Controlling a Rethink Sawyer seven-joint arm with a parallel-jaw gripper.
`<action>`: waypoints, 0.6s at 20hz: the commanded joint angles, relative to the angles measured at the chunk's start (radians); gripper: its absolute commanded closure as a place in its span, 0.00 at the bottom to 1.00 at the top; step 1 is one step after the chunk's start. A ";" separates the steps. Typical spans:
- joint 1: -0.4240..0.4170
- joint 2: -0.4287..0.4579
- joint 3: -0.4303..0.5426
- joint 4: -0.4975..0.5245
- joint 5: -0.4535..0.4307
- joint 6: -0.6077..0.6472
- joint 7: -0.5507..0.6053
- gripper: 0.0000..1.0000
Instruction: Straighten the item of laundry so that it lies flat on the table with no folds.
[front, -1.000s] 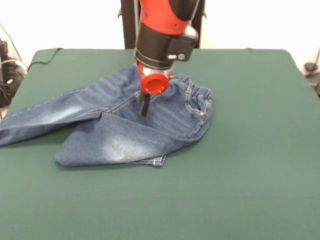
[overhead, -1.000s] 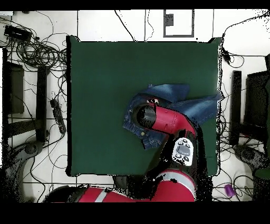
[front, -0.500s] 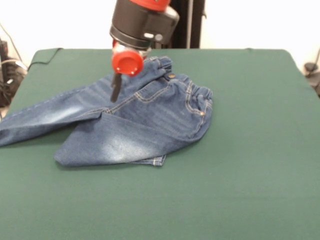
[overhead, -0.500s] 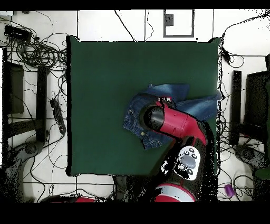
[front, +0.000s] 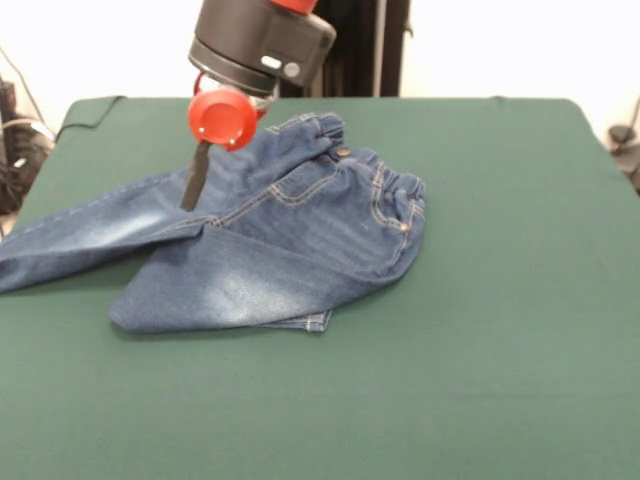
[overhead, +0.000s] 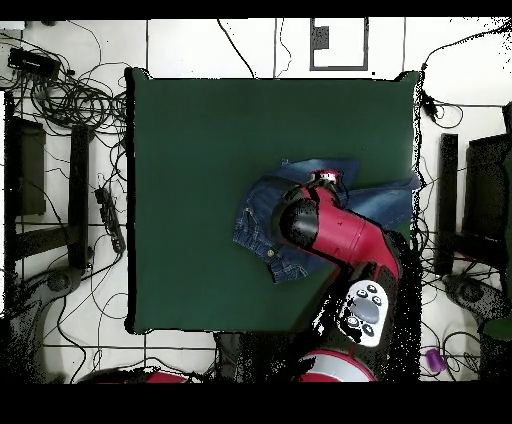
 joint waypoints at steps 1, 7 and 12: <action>-0.014 0.045 0.122 0.040 0.055 -0.079 0.134 0.00; -0.154 -0.022 0.324 0.097 0.006 -0.093 0.073 0.00; -0.221 -0.053 0.415 0.116 -0.015 -0.052 0.035 0.00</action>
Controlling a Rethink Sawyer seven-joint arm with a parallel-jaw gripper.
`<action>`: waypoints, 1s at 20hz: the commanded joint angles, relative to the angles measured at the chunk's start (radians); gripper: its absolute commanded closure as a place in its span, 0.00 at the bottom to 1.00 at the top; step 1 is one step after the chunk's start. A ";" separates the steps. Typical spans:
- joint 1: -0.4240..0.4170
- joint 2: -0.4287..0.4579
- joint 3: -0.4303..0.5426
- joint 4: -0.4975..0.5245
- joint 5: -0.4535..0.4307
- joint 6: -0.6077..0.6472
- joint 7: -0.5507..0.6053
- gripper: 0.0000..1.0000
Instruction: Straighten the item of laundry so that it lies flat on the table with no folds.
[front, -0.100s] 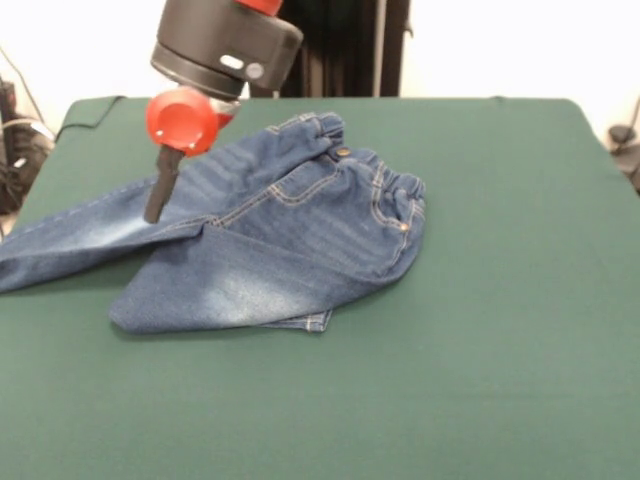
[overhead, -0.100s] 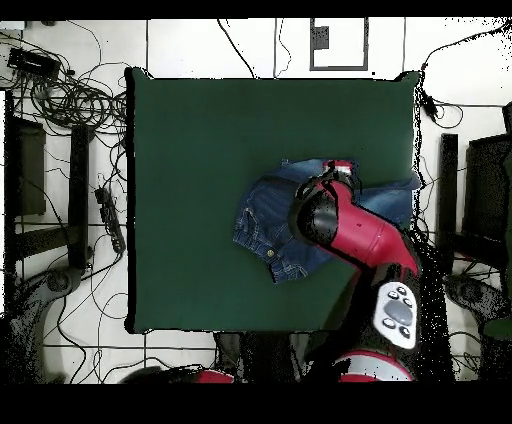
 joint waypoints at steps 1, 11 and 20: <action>-0.088 -0.012 0.300 0.105 -0.019 0.032 0.027 0.00; -0.201 -0.033 0.448 0.144 -0.041 0.092 -0.002 0.00; -0.247 -0.048 0.510 0.155 -0.018 0.200 -0.017 0.00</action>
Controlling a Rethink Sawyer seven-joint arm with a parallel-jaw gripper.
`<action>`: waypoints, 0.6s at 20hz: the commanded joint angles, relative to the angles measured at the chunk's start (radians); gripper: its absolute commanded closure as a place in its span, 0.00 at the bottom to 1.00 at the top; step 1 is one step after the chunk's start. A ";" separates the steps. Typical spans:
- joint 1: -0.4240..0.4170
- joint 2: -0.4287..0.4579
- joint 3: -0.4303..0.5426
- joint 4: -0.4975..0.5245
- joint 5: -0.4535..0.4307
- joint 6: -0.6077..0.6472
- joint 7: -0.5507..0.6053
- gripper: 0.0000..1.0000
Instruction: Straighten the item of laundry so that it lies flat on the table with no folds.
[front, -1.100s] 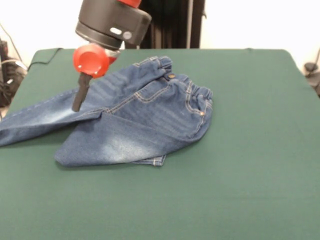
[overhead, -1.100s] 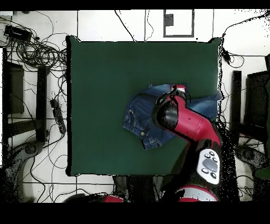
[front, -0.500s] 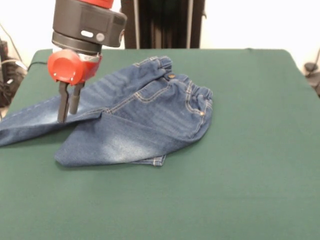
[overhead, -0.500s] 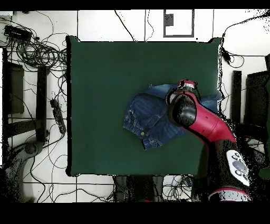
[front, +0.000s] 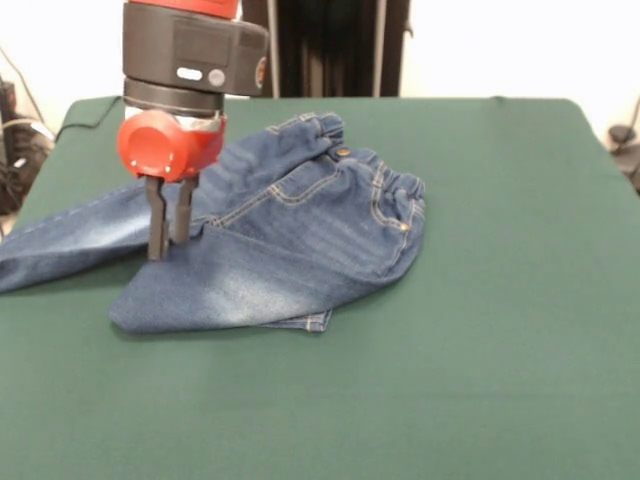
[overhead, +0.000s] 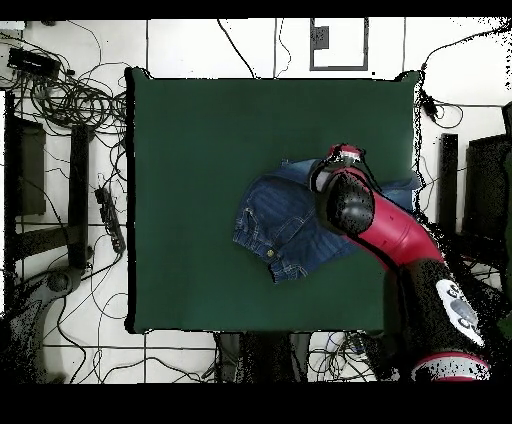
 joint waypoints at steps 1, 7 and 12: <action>0.005 0.024 0.172 0.094 0.002 0.213 -0.019 0.00; 0.029 0.021 0.146 0.059 0.019 0.362 -0.017 0.00; 0.044 0.030 0.126 0.031 0.026 0.509 -0.007 0.00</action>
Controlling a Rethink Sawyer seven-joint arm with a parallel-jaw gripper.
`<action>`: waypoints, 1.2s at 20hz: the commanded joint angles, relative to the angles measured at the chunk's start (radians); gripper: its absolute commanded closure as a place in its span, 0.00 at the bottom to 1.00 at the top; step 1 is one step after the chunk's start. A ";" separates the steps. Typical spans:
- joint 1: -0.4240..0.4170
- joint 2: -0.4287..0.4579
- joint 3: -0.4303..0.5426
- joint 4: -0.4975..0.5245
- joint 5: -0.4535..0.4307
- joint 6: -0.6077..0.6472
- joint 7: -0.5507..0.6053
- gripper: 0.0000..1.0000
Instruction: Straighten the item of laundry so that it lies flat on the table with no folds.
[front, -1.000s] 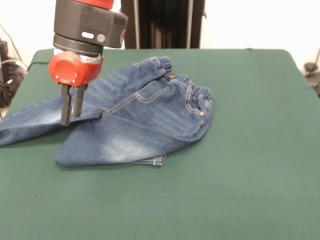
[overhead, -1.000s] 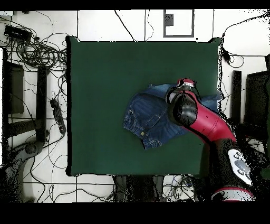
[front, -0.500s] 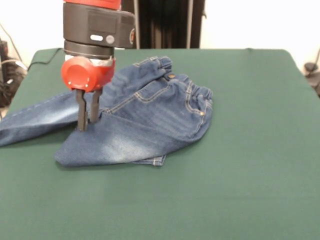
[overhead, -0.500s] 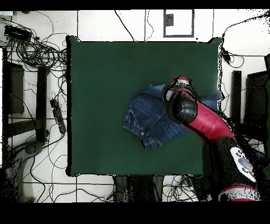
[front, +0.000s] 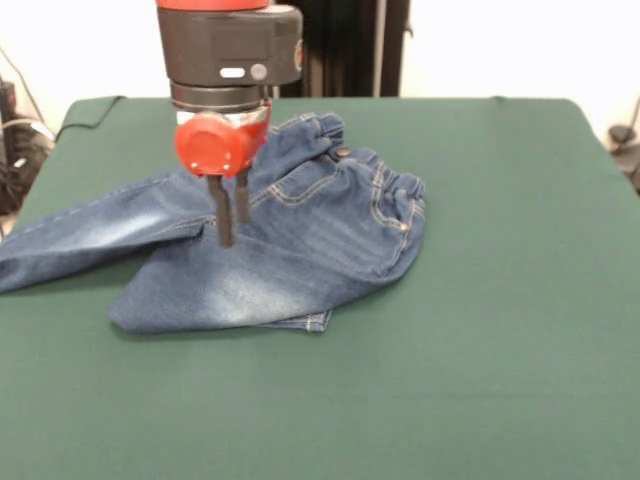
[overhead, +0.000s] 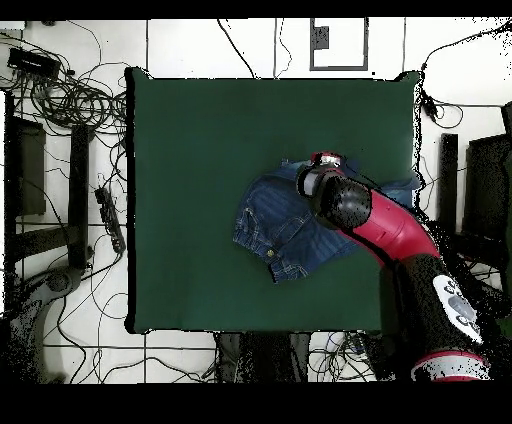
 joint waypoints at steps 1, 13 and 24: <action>0.047 0.050 0.086 0.030 0.025 0.250 -0.004 0.00; 0.130 0.128 -0.023 -0.032 -0.009 0.103 0.078 0.00; 0.271 0.235 -0.212 -0.133 0.037 0.053 0.186 0.00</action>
